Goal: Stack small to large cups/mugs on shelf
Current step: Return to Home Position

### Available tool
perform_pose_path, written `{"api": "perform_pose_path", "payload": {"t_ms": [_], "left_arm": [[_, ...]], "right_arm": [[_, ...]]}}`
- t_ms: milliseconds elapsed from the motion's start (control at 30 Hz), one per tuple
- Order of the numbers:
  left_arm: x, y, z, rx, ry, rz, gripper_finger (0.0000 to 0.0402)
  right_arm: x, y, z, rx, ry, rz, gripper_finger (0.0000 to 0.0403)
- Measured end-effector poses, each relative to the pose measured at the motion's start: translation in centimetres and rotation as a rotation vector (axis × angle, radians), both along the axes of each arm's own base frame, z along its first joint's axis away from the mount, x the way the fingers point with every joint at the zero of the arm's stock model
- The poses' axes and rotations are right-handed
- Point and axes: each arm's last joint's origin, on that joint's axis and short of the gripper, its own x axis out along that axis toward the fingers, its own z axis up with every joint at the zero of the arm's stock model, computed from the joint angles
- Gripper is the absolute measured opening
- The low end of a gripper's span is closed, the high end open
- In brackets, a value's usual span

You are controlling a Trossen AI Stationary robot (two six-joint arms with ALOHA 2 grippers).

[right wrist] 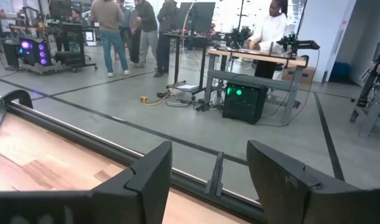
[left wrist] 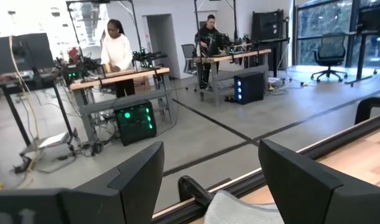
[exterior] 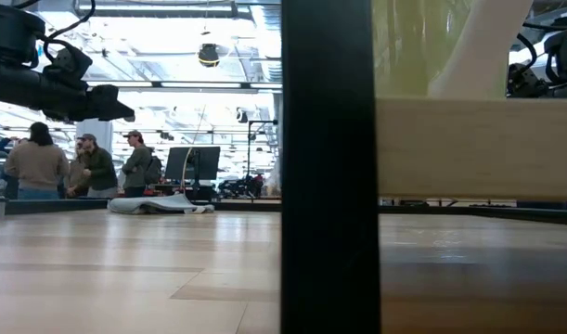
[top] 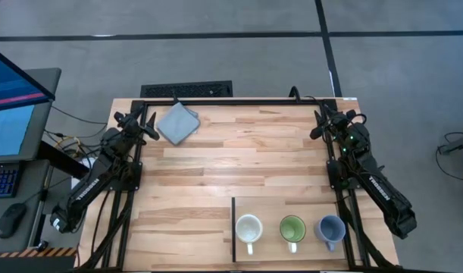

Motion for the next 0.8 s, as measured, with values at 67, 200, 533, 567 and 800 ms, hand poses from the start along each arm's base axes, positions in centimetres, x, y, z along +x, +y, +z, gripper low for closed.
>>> {"api": "perform_pose_path", "payload": {"t_ms": [67,200,533,567,800], "left_arm": [[0.00,0.00,0.00,0.010,0.020,0.002,0.0254],[0.00,0.00,-0.01,0.008,0.017,0.002,0.0254],[0.00,0.00,-0.02,-0.008,-0.012,-0.001,0.0254],[0.00,0.00,-0.02,-0.011,-0.018,-0.001,0.0254],[0.00,0.00,-0.03,-0.023,-0.042,-0.003,0.0254]], "right_arm": [[0.00,0.00,0.00,0.000,0.000,0.000,0.0230],[0.00,0.00,0.00,0.000,0.000,0.000,0.0230],[0.00,0.00,0.00,0.000,0.000,0.000,0.0230],[0.00,0.00,0.00,0.000,0.000,0.000,0.0230],[0.00,0.00,-0.01,0.000,0.000,0.000,0.0230]]}}
